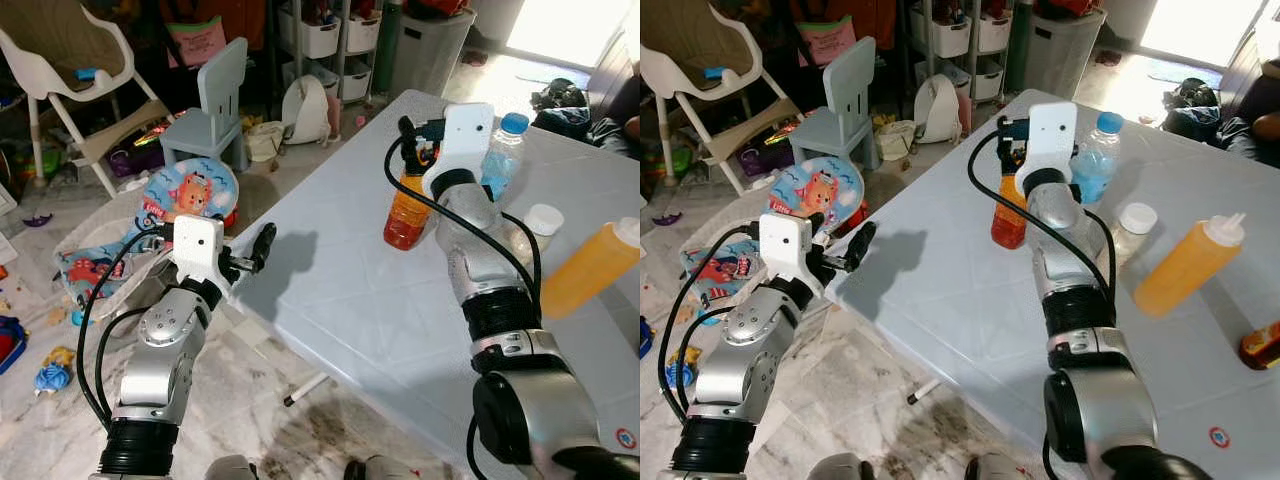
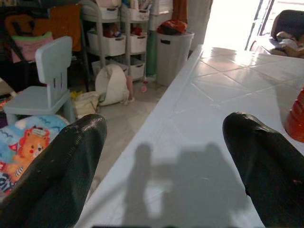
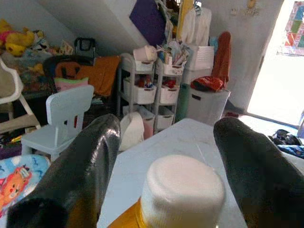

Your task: Restocking fridge

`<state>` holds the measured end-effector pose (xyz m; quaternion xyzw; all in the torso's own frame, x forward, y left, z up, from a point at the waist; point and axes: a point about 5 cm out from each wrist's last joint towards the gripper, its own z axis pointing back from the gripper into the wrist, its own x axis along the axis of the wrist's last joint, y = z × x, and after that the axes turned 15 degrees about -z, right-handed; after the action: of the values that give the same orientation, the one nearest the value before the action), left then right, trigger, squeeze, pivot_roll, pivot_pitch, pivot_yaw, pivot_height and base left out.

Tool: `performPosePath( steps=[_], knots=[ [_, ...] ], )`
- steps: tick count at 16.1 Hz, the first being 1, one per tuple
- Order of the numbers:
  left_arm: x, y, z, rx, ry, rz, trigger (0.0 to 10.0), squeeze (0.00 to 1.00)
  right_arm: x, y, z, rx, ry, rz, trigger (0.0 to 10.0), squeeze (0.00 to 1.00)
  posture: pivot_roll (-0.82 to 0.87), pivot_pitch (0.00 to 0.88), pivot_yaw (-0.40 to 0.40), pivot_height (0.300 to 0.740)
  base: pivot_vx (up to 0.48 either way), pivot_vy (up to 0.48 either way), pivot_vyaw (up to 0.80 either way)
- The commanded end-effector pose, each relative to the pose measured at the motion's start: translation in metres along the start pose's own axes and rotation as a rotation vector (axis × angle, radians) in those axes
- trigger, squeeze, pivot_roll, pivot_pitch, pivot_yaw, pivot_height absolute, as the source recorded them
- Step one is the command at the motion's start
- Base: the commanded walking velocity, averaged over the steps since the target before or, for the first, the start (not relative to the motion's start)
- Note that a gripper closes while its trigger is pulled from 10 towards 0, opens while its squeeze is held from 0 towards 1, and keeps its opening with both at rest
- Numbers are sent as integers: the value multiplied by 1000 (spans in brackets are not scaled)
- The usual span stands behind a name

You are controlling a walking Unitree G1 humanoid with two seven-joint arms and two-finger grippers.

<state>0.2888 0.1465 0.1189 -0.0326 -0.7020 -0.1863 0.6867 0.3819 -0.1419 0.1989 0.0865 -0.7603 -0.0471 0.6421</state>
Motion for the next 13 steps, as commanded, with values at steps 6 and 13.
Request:
performPosePath(
  steps=[6,13],
  knots=[
    [3,-2,-5,1,-1,-16,10000,0,-6,0,-2,-26,42,-30,0,0,80,0,-46,740,0,0,0],
    [4,-1,-10,-5,-1,-22,10000,0,-14,5,4,-64,76,-43,5686,0,74,0,-42,740,0,0,0]
  ],
)
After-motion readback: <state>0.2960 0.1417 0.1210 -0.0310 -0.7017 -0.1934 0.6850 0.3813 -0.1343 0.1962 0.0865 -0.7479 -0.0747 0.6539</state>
